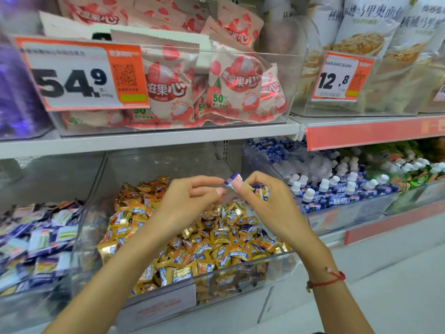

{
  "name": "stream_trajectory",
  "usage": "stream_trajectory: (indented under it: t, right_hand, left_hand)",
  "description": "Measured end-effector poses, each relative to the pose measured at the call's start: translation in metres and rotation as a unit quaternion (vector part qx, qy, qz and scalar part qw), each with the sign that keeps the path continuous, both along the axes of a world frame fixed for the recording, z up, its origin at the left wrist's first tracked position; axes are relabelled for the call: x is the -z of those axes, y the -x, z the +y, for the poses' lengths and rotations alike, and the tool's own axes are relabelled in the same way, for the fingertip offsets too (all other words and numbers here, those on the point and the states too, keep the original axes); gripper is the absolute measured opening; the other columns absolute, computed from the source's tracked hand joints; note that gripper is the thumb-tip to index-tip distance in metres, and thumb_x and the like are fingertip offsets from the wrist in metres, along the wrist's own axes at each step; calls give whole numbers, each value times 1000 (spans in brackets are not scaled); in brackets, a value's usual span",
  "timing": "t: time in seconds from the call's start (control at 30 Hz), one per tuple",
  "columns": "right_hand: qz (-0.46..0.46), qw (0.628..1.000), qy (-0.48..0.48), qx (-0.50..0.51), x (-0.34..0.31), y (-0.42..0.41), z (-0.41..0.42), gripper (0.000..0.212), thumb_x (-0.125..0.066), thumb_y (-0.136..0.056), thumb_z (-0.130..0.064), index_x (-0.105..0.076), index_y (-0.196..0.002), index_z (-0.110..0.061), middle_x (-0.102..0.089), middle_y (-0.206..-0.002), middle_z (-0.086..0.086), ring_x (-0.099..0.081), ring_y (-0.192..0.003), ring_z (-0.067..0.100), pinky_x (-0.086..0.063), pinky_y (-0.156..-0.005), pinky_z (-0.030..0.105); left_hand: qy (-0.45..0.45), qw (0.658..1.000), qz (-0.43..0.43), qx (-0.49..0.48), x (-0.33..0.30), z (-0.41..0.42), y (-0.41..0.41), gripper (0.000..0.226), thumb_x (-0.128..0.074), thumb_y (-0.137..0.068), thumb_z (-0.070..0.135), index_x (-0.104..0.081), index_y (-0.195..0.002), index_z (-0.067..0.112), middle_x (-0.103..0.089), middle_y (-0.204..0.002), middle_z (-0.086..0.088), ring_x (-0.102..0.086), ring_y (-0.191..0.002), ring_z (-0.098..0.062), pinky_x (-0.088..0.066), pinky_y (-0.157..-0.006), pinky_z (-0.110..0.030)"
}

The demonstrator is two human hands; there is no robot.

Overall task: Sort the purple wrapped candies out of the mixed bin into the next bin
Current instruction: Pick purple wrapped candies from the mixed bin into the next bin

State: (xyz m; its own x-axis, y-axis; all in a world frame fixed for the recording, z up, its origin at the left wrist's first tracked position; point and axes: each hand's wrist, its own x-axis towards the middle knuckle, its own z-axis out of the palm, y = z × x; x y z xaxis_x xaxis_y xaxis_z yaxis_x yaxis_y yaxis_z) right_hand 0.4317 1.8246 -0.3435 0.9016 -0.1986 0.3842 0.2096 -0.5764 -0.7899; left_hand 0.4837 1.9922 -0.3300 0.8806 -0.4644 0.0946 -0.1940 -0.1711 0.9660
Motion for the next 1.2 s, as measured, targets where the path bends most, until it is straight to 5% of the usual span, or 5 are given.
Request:
stream_trajectory:
  t: [0.2,0.43,0.67,0.83,1.2]
  right_hand:
    - [9,987,-23,-160,-10,-13,71,26,-48,-99,-37,-60,-83,-19,-67,-77,-3,-56,-61,24,-48,-67,31]
    - [-3,948,129,-289,-31,-74,192,16,-55,-97,-37,-66,-89,-28,-65,-76,-22,-60,-79,5,-48,-86,41]
    - [20,911,335,-239,-13,-115,265,45,-42,-101,-42,-41,-142,-26,-49,-140,10,-44,-129,31,-38,-95,37]
    - [162,783,547,-247,-5,-127,274,72,-34,-96,-62,-7,-155,-30,-15,-160,8,-15,-147,31,-14,-118,49]
    - [-7,928,305,-215,-26,-22,108,27,-54,-96,-39,-63,-121,-36,-61,-117,-21,-51,-111,0,-44,-91,28]
  left_hand:
    - [-285,866,-355,-206,20,105,32,24,-53,-95,40,-62,-117,36,-61,-116,22,-52,-111,-2,-44,-86,-27]
    - [-352,854,-368,-109,41,190,49,56,-32,-94,60,-50,-138,30,-37,-147,19,-25,-139,-1,-10,-113,-13]
    - [-445,775,-265,-362,64,277,42,62,-25,-92,46,-62,-127,11,-64,-127,-8,-57,-119,-32,-43,-99,-52]
    - [-499,773,-207,-333,89,295,40,70,-13,-92,49,-58,-133,16,-59,-134,-10,-55,-123,-33,-37,-103,-50]
    - [-257,830,-364,-336,7,203,55,34,-39,-93,40,-64,-113,28,-65,-112,14,-56,-102,-10,-45,-80,-31]
